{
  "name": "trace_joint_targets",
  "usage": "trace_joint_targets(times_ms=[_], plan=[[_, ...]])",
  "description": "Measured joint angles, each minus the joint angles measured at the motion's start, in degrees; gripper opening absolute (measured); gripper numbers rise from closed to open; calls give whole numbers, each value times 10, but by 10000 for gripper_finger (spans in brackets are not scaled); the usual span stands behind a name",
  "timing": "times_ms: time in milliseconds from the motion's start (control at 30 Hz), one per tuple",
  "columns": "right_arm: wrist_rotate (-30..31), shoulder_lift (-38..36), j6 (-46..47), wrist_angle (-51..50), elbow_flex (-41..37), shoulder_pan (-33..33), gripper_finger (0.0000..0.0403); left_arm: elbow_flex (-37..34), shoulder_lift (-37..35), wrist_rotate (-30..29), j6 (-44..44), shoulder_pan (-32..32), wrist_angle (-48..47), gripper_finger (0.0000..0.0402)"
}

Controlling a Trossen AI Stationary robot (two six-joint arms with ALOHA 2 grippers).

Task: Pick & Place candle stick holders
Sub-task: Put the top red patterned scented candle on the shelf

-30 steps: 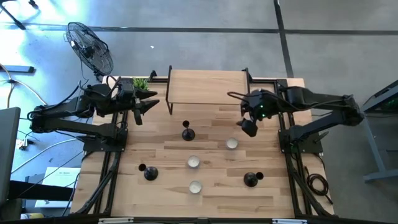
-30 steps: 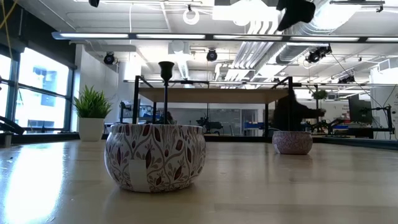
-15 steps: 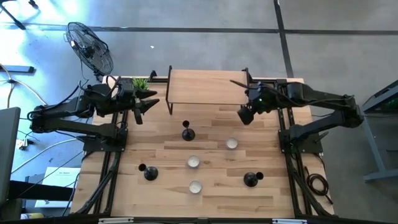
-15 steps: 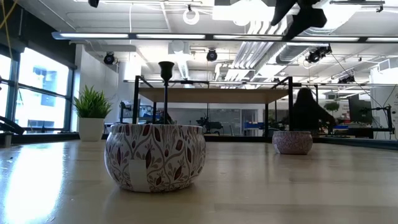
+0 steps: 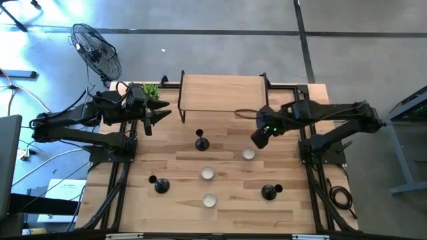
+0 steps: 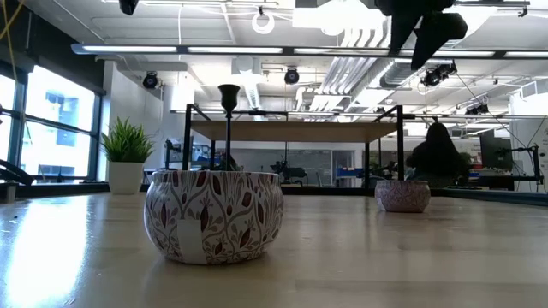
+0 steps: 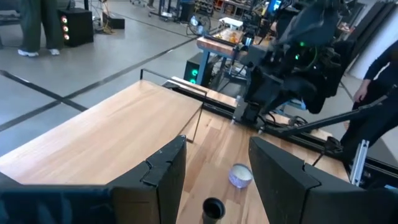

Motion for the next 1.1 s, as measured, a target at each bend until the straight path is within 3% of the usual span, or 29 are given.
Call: trace_joint_targets(times_ms=[300, 567, 1100], plan=[[-5, 76, 33, -5, 0, 5, 307, 0, 0, 1, 1, 0, 0, 173], [-7, 118, 27, 40, 0, 5, 307, 0, 0, 62, 2, 0, -11, 173], [-27, 143, 38, 64, 0, 6, 307, 0, 0, 71, 2, 0, -60, 173]])
